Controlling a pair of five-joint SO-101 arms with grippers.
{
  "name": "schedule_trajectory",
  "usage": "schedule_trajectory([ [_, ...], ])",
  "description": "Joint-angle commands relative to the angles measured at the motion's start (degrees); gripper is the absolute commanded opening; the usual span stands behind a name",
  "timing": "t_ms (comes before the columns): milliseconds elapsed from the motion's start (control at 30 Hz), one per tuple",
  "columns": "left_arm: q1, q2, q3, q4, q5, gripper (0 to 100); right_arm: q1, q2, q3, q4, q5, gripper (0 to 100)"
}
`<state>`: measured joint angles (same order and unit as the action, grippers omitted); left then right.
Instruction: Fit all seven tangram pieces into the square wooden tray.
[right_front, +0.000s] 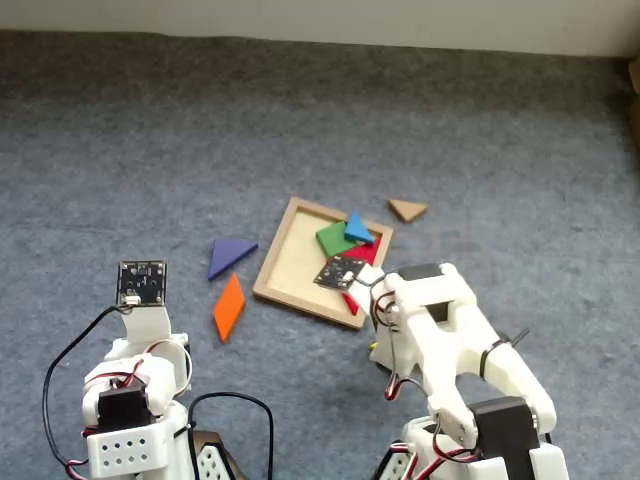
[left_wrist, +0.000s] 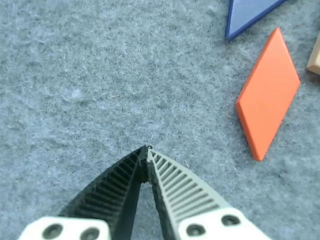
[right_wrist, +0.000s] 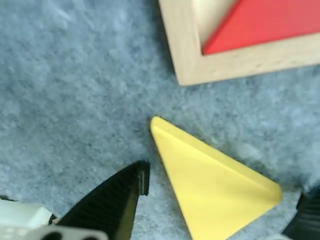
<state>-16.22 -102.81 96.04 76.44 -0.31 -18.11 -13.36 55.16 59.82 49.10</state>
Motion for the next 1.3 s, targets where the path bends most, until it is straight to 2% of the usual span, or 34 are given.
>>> schedule_trajectory([
  [0,-0.66,-1.54,1.1,-0.09,-0.18,1,-0.92,0.13,-2.24,-3.38,0.26,42.9],
  [333,-0.66,-1.54,1.1,-0.09,-0.18,1,-0.92,0.13,-1.89,-3.3,0.44,42.3],
  [533,-0.66,-1.54,1.1,-0.09,-0.18,1,-0.84,-0.13,-0.31,-3.3,0.26,28.2],
  [733,-0.66,-1.54,1.1,-0.09,-0.18,1,-0.84,-0.4,-0.4,-2.59,0.26,27.6],
  [1000,-0.66,-1.54,1.1,-0.09,-0.18,1,-0.92,-5.32,-8.4,8.4,0.26,27.6],
  [1267,-0.66,-1.54,1.1,-0.09,-0.18,1,-1.19,-11.38,-10.07,10.59,0.26,27.6],
])
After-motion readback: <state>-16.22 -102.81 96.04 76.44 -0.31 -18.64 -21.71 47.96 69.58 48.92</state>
